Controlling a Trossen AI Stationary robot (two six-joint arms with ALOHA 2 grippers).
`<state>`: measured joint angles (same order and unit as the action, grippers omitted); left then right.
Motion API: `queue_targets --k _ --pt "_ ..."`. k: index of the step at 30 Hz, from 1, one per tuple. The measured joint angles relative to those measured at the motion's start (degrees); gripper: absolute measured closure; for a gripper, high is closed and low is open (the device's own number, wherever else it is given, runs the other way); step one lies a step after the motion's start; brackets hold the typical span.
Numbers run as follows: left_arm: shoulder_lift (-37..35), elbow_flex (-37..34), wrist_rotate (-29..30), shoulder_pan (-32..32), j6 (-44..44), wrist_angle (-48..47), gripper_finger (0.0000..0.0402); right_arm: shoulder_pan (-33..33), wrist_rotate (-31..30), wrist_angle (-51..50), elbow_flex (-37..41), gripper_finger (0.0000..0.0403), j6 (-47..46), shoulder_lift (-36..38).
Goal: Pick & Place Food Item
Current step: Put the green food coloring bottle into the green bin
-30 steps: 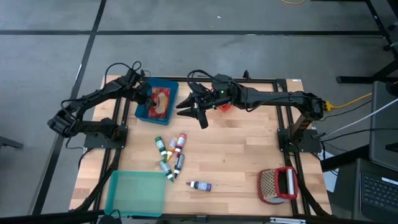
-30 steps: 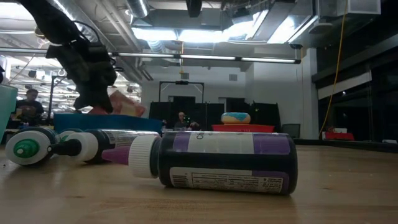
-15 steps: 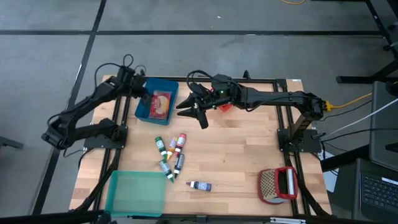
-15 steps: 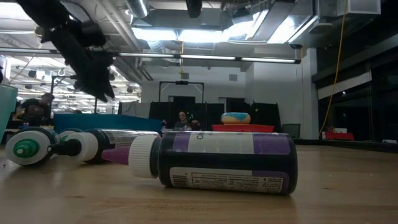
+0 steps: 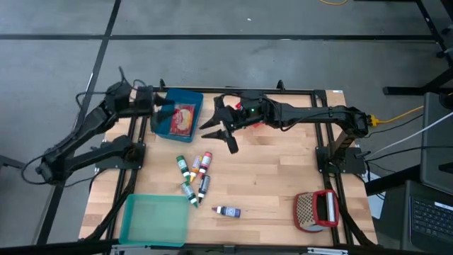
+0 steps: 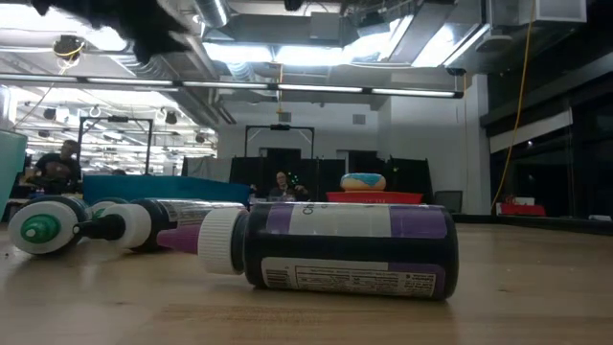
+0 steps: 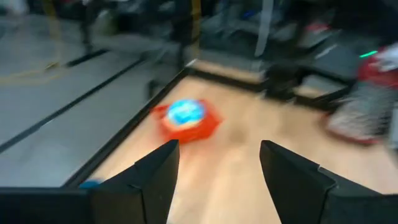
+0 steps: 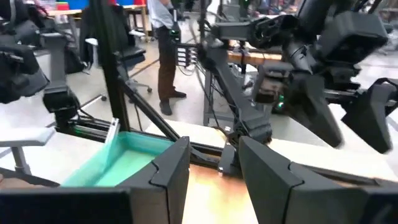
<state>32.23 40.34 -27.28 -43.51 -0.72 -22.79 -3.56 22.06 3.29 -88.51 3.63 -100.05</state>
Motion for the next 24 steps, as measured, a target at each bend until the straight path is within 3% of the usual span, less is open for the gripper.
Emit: queue_targets --k 4,7,15,20,24 --pt "-3.69 -0.47 -0.13 8.92 -5.35 -0.07 0.0189 1.42 -0.04 0.81 0.0 0.0261 -2.35 0.0" --pt "-5.12 -1.77 3.66 16.4 -5.83 -3.83 0.0189 3.0 -0.19 0.74 0.0 0.0261 -3.15 0.0" --pt "-3.34 -7.23 22.17 39.34 -2.82 -7.33 0.0189 7.78 -0.59 -0.63 0.0 0.0261 -2.61 0.0" --pt "2.2 -8.28 36.34 51.78 2.67 -7.86 0.0189 9.63 -0.57 -2.42 0.0 0.0261 -1.49 0.0" --pt "8.62 -8.28 43.11 58.33 4.99 -8.51 0.0189 10.02 -0.61 -4.46 0.0 0.0261 -1.57 0.0"
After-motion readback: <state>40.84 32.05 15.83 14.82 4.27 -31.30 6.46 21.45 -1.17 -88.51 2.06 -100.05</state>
